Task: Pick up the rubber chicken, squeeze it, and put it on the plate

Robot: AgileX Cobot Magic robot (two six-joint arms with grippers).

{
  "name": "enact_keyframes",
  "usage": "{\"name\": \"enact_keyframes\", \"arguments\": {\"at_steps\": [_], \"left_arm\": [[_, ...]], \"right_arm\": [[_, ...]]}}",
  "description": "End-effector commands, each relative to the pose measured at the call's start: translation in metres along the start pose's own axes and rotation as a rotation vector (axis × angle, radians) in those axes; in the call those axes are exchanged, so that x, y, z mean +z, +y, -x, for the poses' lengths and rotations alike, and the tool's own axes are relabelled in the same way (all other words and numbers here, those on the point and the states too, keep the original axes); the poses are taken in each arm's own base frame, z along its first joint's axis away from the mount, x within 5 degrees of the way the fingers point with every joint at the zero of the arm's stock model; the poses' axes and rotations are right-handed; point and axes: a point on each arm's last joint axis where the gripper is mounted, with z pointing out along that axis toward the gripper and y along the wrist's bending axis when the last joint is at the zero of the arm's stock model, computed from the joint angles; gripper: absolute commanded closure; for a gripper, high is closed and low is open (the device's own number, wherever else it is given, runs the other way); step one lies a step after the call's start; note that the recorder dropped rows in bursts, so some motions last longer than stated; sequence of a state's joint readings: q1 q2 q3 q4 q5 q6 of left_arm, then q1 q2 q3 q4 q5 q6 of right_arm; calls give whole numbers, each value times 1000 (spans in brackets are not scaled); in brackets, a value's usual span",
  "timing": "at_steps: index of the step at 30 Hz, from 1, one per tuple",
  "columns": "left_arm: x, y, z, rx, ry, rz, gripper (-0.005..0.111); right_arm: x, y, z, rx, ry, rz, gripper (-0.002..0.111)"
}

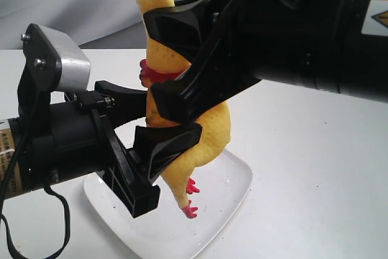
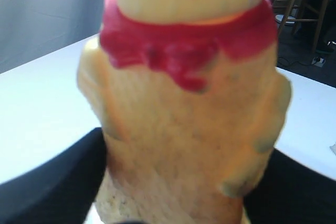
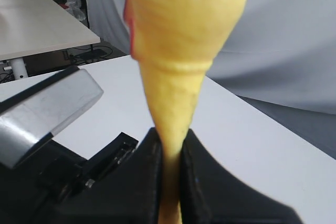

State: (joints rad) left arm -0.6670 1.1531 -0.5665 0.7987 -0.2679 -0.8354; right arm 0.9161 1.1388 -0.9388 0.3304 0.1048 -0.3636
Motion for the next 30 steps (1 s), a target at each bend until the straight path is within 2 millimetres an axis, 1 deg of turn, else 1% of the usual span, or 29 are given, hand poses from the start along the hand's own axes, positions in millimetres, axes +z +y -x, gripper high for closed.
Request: {"name": "enact_keyframes", "arguments": {"at_steps": [1, 2, 5, 6, 8, 10, 12, 13, 14, 24, 25, 26, 27, 28, 29, 30], "left_arm": [[0, -1, -1, 1, -4, -10, 7], [0, -1, -1, 1, -4, -10, 5], [0, -1, 0, -5, -6, -9, 9], [0, -1, 0, -5, -6, -9, 12], [0, -1, 0, -10, -6, -9, 25], [0, -1, 0, -32, -5, -9, 49], [0, -1, 0, -32, -5, -9, 77], [0, -1, 0, -32, -5, -9, 94], [0, -1, 0, -23, -5, -10, 106], [0, -1, -1, -25, -4, -10, 105], [0, -1, -1, -25, -3, -10, 104], [0, -1, -2, -12, 1, -12, 100], [0, -2, -2, 14, 5, -20, 95], [0, -3, -3, 63, 16, -29, 83], [0, -4, -5, 106, 29, -41, 62], [0, -4, -5, 115, 34, -45, 43]], "right_arm": [[-1, 0, 3, 28, -30, -7, 108], [-1, 0, 3, 30, -30, -7, 108], [-1, 0, 3, 30, -30, -7, 108], [-1, 0, 3, 30, -30, -7, 108], [-1, 0, 3, 30, -30, -7, 108], [-1, 0, 3, 30, -30, -7, 108], [-1, 0, 3, 30, -30, -7, 108], [-1, 0, 3, 30, -30, -7, 108], [-1, 0, 3, 30, -30, -7, 108], [-1, 0, 3, 30, -30, -7, 108], [-1, 0, 3, 30, -30, -7, 108], [-1, 0, 3, 30, -30, -7, 108], [-1, 0, 3, 30, -30, -7, 108], [-1, 0, 3, 30, -30, -7, 108], [-1, 0, 3, 30, -30, -7, 108], [-1, 0, 3, 30, -30, -7, 108]]}}
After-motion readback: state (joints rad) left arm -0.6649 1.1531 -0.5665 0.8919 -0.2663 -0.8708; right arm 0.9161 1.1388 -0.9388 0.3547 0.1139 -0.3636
